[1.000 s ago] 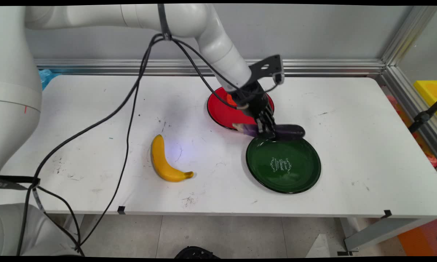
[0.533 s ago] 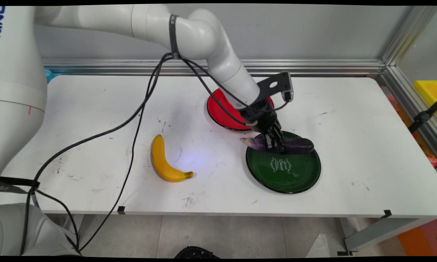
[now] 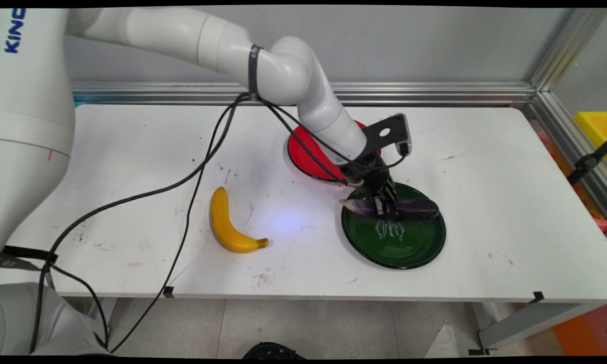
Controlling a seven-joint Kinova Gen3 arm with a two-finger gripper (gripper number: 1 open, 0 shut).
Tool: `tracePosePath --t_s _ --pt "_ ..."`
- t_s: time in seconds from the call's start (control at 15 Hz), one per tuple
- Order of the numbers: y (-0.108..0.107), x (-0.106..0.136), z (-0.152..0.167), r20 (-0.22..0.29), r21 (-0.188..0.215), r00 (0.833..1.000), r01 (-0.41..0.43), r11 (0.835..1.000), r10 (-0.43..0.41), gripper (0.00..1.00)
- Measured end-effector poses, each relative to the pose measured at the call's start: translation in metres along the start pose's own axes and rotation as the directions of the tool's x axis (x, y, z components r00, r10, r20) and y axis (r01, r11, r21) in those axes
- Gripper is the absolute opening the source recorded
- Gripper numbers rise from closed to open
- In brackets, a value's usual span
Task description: Place the picked object on the green plate
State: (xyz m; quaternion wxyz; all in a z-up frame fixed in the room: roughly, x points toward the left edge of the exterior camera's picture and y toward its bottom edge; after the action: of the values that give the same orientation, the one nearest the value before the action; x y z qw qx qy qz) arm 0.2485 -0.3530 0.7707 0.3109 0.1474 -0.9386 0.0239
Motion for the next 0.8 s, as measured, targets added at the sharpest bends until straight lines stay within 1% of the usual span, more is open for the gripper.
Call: tracePosePath --t_s 0.67,0.73,0.8 --pt "-0.009 -0.005 0.026 -0.015 0.022 1.000 -0.009 1.000 0.009 0.00" --pt "-0.010 -0.006 0.028 -0.017 0.023 1.000 -0.010 1.000 0.010 1.00" --pt "-0.011 -0.006 0.030 -0.019 0.026 1.000 -0.010 1.000 0.011 1.00"
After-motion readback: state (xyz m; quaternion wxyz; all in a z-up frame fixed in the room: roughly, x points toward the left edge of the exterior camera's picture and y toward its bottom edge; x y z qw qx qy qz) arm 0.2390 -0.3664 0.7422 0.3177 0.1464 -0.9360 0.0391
